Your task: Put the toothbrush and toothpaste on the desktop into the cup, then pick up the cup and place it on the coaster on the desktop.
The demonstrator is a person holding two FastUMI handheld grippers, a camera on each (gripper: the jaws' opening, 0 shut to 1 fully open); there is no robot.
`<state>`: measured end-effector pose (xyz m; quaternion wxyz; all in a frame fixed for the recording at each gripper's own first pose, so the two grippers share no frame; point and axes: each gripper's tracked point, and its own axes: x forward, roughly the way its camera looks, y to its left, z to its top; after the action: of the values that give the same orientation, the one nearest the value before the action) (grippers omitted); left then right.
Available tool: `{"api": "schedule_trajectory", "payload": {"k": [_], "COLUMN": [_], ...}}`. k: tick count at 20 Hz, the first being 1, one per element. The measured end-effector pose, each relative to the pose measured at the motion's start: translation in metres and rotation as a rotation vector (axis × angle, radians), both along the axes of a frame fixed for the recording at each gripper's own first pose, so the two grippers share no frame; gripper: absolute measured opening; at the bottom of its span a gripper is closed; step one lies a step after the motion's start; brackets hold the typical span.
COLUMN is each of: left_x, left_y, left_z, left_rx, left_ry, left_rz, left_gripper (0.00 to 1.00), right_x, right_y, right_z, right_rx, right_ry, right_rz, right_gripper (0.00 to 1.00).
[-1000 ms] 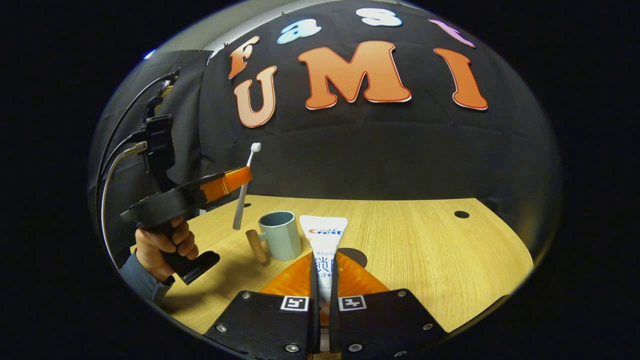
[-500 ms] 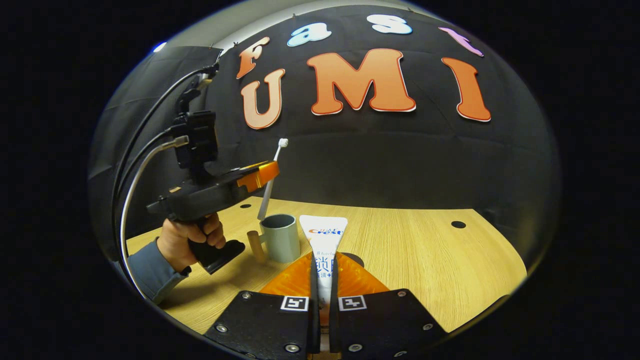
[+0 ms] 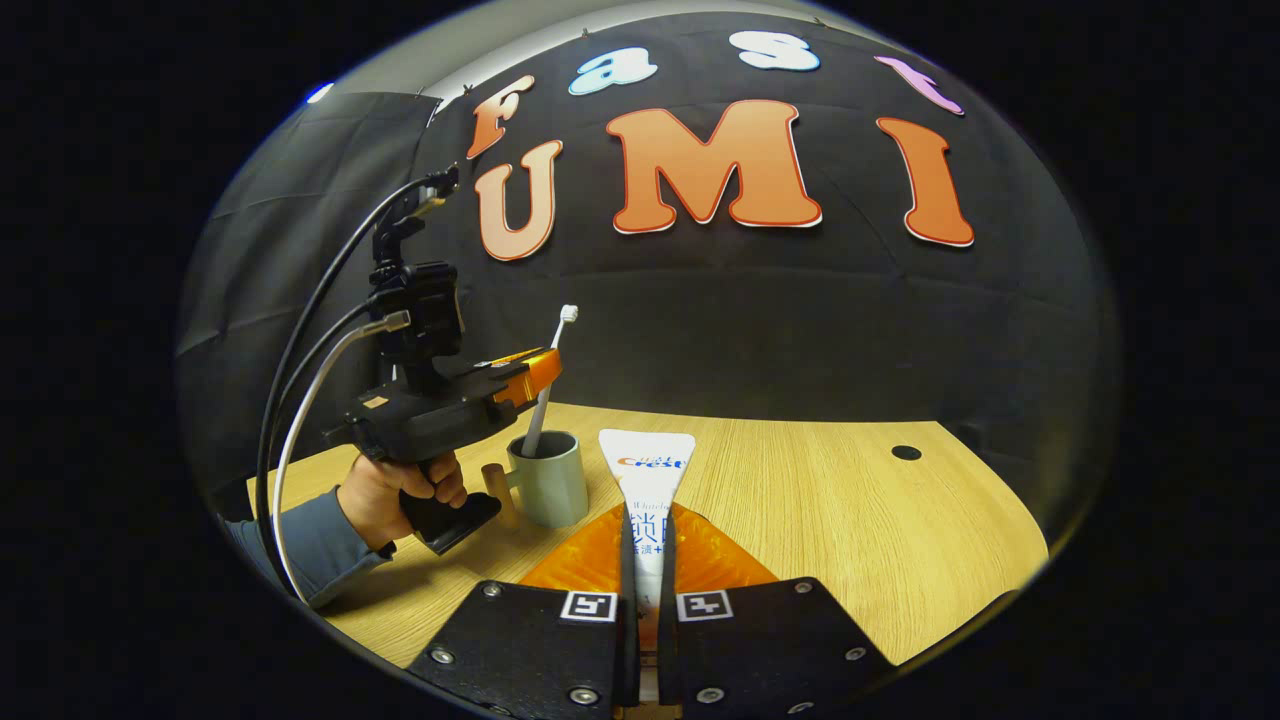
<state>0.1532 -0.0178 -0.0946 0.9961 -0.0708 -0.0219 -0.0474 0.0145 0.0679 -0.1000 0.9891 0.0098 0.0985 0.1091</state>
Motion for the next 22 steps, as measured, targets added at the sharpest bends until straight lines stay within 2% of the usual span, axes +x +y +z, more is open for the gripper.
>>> {"api": "schedule_trajectory", "payload": {"k": [5, 11, 17, 18, 19, 21, 22], "left_x": [0.003, -0.004, -0.025, -0.031, -0.038, -0.052, -0.059], "left_y": [-0.002, 0.004, 0.005, 0.005, 0.005, 0.007, 0.007], "left_z": [-0.031, -0.044, -0.058, -0.061, -0.061, -0.059, -0.058], "left_rx": [0.004, 0.005, 0.027, 0.035, 0.055, 0.078, 0.075], "left_ry": [0.085, 0.136, 0.226, 0.246, 0.26, 0.274, 0.278], "left_rz": [-0.012, -0.011, -0.063, -0.078, -0.09, -0.117, -0.13], "left_gripper": [0.06, 0.07, 0.12, 0.17, 0.34, 0.6, 0.68], "right_x": [0.002, 0.006, 0.033, 0.036, 0.039, 0.043, 0.045], "right_y": [0.0, 0.0, -0.006, -0.007, -0.006, -0.003, -0.001], "right_z": [-0.004, -0.005, 0.012, 0.017, 0.021, 0.031, 0.035], "right_rx": [0.003, 0.028, 0.081, 0.084, 0.089, 0.096, 0.092], "right_ry": [0.011, 0.01, -0.007, -0.016, -0.024, -0.034, -0.041], "right_rz": [-0.006, -0.013, -0.043, -0.047, -0.048, -0.045, -0.042], "right_gripper": [0.07, 0.07, 0.07, 0.07, 0.07, 0.07, 0.07]}}
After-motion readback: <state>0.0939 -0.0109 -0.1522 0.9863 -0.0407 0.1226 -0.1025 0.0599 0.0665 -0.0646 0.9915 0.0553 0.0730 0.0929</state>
